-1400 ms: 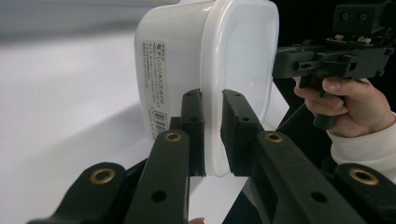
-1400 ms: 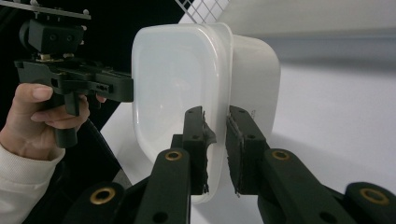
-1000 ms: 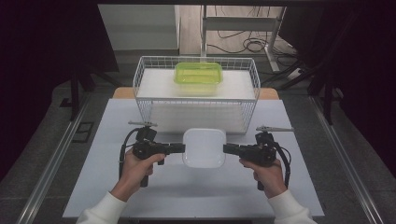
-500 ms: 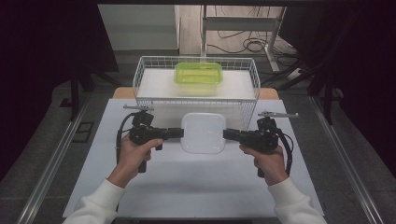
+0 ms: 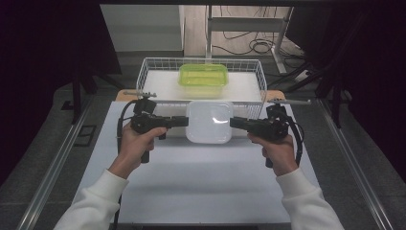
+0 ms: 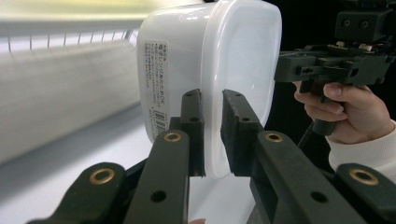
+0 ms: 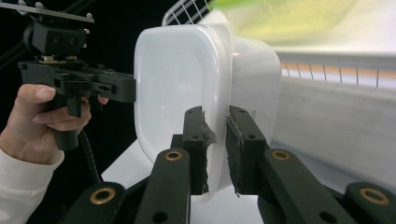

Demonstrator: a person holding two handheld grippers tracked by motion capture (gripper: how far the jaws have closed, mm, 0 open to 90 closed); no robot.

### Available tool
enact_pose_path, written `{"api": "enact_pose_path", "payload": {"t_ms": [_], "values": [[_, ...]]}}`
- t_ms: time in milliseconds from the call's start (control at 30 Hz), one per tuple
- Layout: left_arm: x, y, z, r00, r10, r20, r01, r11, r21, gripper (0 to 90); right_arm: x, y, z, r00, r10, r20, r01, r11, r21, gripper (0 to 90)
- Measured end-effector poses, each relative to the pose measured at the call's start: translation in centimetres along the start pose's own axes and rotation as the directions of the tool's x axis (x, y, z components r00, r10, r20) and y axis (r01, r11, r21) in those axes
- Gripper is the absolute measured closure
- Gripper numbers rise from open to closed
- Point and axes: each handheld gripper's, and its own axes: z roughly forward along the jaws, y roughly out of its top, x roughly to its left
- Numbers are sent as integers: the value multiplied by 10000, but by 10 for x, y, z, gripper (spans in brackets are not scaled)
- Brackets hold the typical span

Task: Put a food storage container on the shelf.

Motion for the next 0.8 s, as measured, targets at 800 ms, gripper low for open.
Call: {"api": "enact_pose_path", "payload": {"t_ms": [800], "values": [[-15,63,-17,9977,619,-279,-637,9956,-689,799,10,67,-3,9976,-693,91,697,9961,-542,772]]}}
